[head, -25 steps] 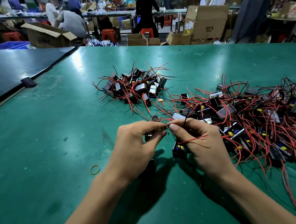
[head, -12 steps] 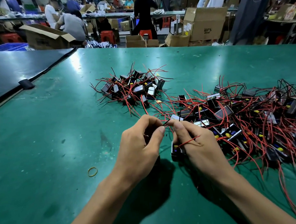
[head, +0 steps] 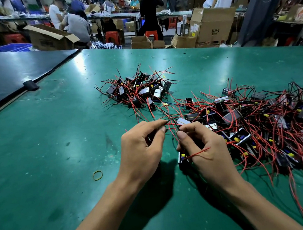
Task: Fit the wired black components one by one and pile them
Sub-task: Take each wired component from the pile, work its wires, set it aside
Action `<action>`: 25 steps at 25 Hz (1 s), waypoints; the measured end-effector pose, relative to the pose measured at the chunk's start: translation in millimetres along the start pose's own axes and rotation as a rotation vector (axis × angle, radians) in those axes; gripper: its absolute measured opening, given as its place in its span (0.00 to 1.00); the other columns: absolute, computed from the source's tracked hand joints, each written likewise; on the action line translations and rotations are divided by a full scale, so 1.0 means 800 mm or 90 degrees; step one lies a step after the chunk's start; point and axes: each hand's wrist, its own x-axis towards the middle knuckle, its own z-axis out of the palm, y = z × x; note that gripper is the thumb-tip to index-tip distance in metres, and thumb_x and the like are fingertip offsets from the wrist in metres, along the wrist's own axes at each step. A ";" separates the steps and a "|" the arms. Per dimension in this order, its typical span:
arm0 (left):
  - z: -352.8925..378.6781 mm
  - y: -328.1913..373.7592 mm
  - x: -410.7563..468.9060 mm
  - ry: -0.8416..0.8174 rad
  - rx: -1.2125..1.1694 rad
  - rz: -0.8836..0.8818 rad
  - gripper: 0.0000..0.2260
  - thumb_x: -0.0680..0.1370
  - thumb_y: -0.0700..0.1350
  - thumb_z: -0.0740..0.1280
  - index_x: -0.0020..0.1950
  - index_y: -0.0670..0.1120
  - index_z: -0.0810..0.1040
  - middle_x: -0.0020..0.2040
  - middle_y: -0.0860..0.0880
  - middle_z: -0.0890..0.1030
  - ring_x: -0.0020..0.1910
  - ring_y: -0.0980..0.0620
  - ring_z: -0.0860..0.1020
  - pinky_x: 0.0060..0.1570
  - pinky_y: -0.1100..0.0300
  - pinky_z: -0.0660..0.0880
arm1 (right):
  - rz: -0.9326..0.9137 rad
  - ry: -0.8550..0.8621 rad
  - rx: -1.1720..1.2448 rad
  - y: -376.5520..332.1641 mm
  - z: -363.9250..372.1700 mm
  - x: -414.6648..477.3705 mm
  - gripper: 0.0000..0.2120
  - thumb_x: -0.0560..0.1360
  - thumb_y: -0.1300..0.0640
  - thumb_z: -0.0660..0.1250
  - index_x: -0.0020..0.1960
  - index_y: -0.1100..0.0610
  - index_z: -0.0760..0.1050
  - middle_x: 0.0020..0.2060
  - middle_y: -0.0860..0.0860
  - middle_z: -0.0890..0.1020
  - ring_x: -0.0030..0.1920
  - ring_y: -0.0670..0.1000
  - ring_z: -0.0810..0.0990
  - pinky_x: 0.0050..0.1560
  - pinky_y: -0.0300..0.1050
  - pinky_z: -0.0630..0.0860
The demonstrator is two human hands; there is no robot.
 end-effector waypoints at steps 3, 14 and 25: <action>0.000 0.000 0.001 0.005 -0.016 -0.031 0.08 0.76 0.38 0.71 0.54 0.47 0.85 0.45 0.54 0.85 0.44 0.58 0.82 0.48 0.55 0.80 | -0.010 0.001 -0.005 -0.002 0.002 0.000 0.04 0.80 0.56 0.68 0.48 0.49 0.78 0.33 0.47 0.83 0.33 0.49 0.82 0.36 0.44 0.79; 0.001 0.007 0.002 -0.031 -0.083 -0.075 0.05 0.76 0.40 0.72 0.49 0.47 0.86 0.41 0.52 0.83 0.39 0.54 0.81 0.42 0.54 0.79 | 0.010 -0.010 -0.017 -0.007 0.003 0.001 0.04 0.79 0.56 0.70 0.47 0.49 0.80 0.33 0.48 0.84 0.32 0.47 0.82 0.36 0.40 0.77; -0.006 0.017 0.008 -0.103 -0.170 -0.144 0.03 0.74 0.39 0.73 0.41 0.46 0.84 0.31 0.55 0.81 0.32 0.59 0.77 0.38 0.63 0.76 | -0.089 0.026 -0.062 -0.013 -0.005 0.010 0.07 0.77 0.58 0.72 0.53 0.48 0.83 0.40 0.45 0.84 0.35 0.48 0.81 0.36 0.44 0.79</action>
